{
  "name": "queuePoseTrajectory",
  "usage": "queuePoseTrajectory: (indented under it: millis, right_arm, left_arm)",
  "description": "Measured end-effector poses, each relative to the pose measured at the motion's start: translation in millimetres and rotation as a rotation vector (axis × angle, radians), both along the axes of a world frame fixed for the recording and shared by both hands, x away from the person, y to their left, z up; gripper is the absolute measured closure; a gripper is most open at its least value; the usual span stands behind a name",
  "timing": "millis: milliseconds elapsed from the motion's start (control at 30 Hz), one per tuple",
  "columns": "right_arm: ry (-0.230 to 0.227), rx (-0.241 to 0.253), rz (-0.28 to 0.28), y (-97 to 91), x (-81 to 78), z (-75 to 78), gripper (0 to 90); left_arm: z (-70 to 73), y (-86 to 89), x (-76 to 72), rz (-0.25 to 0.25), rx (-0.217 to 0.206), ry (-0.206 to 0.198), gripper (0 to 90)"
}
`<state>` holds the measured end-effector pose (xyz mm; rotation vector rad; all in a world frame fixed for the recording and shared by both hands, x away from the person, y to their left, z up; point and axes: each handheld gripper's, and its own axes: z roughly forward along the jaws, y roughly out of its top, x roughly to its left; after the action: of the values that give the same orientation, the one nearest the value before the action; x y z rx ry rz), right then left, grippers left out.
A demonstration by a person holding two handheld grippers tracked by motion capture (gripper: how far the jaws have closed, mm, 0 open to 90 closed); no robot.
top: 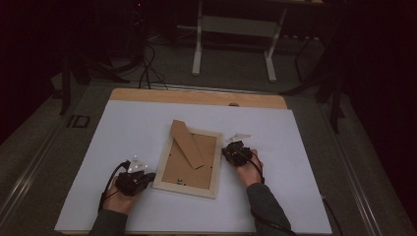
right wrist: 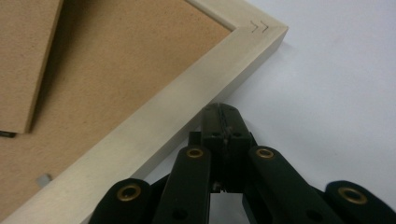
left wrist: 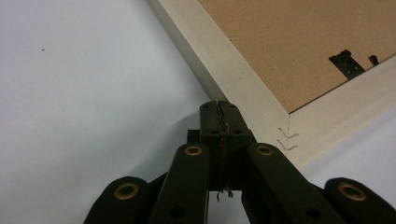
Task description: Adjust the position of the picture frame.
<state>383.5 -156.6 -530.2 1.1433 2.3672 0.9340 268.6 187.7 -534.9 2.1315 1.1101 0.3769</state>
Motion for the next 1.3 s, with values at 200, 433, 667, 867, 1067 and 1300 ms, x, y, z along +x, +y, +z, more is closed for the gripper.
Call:
queuePoseTrajectory:
  millis: [200,433,667,867,1067,1300]
  right_arm:
    - [0.002,0.0,0.006,2.1,0.7,0.1,89.7]
    - [0.0,-0.003,0.009,3.1,1.2,0.1,89.8]
    - [0.002,0.005,0.005,2.0,2.2,0.1,89.7]
    - [0.004,0.007,0.003,1.7,3.4,1.6,89.7]
    - [-0.001,0.0,0.008,-0.1,3.8,4.1,89.7]
    - [0.0,0.007,0.0,-5.9,5.0,6.4,89.7]
  left_arm:
    - [1.0,-6.1,-1.7,-0.02,0.013,0.0,90.0]
    - [1.5,-11.5,-2.8,-0.045,0.021,0.0,90.0]
    - [1.2,-16.1,-3.0,-0.064,0.005,0.009,90.0]
    - [1.2,-20.0,-3.5,-0.083,0.001,0.013,90.0]
    - [1.1,-27.9,-5.2,-0.115,-0.004,0.018,90.0]
    - [1.0,-44.6,-9.3,-0.155,-0.001,0.01,90.0]
